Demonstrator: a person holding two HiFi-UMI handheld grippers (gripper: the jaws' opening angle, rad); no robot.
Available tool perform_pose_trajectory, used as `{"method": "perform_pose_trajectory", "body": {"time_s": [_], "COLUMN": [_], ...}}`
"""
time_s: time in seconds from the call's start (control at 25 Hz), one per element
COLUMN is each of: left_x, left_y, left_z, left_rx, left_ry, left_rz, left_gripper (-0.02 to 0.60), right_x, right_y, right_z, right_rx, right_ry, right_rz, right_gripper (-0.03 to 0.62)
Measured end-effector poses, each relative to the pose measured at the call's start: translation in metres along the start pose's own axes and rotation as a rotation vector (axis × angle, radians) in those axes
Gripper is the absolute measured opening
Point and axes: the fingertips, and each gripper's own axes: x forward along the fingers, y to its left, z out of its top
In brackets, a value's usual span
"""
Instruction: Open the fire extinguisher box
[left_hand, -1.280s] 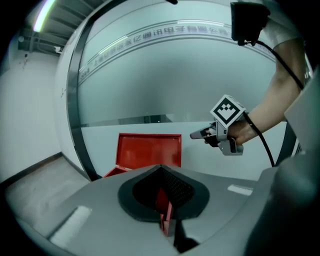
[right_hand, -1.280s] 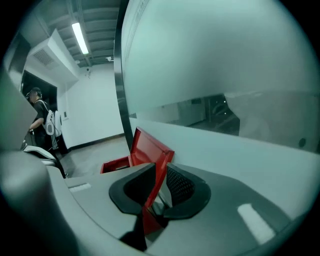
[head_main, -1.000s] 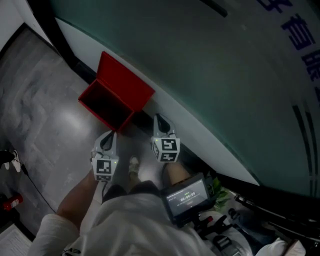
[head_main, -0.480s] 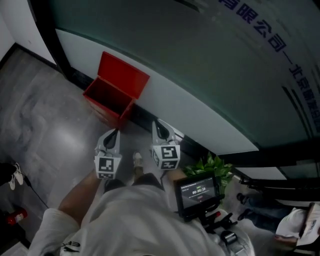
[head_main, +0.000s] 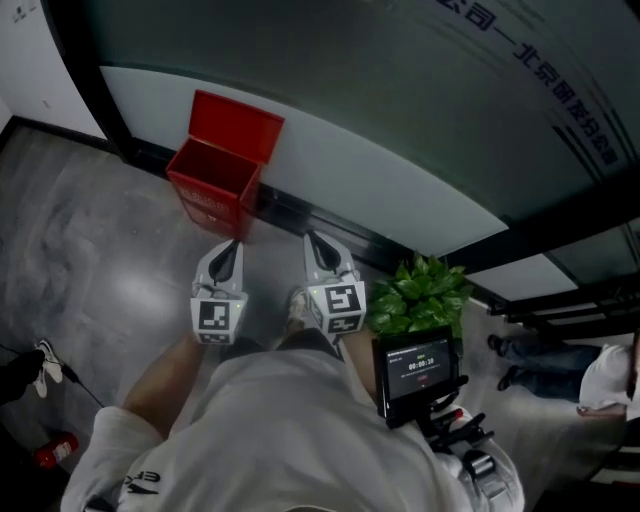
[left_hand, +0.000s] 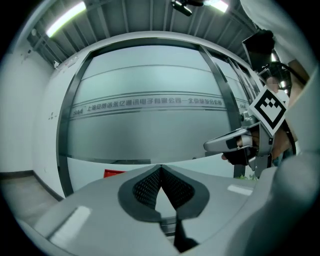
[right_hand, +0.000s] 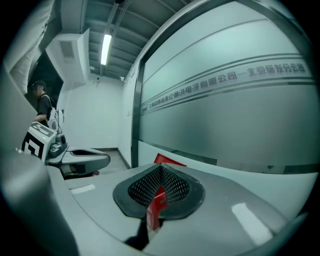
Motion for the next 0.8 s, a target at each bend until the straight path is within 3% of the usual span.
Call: {"method": "perform_pose_trajectory", "body": {"time_s": [0.24,0.8], "left_x": [-0.018,-0.039], "left_y": [-0.028,-0.074], "left_z": [0.018,0.023], "left_rx": [0.019,0.004], "left_ry": [-0.058,-0.042], "left_rz": [-0.035,-0.036], "left_gripper": [0.002,0.002], "right_x": [-0.045,-0.100], "right_y": [0.001,-0.015], "right_z": [0.006,-0.012], "right_rx": [0.001,0.045], "right_ry": [-0.019,-0.014], "right_rz": [-0.016,-0.015], "right_gripper": [0.012,0.012]}}
